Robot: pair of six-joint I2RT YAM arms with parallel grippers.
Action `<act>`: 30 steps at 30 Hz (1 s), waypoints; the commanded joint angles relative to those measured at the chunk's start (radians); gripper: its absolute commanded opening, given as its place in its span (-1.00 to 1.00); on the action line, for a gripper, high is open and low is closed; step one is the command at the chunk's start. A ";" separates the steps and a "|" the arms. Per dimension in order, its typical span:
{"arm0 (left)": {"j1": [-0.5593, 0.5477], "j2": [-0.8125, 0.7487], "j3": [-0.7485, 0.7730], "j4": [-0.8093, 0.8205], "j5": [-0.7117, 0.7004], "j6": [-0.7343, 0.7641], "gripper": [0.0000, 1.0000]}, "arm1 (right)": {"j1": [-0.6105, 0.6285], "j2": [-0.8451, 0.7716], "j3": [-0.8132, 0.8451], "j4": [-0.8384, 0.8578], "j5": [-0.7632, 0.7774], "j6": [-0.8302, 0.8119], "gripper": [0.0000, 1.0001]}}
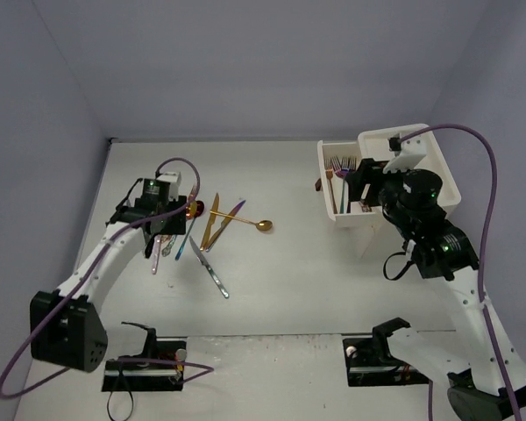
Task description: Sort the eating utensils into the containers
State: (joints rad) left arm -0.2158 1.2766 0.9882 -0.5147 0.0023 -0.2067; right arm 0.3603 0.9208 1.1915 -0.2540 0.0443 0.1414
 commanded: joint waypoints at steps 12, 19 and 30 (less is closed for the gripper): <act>0.076 0.492 0.329 0.041 0.008 0.147 -0.39 | -0.001 -0.086 -0.111 0.042 -0.130 0.011 0.24; 0.086 0.580 0.347 0.036 -0.033 0.172 -0.43 | -0.001 -0.100 -0.119 0.042 -0.141 0.012 0.26; 0.118 0.608 0.372 0.035 -0.012 0.176 -0.46 | 0.000 -0.104 -0.124 0.042 -0.142 0.010 0.28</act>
State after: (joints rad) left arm -0.1165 1.9034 1.3205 -0.4882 -0.0051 -0.0513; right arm 0.3603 0.8204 1.0670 -0.2733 -0.0846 0.1551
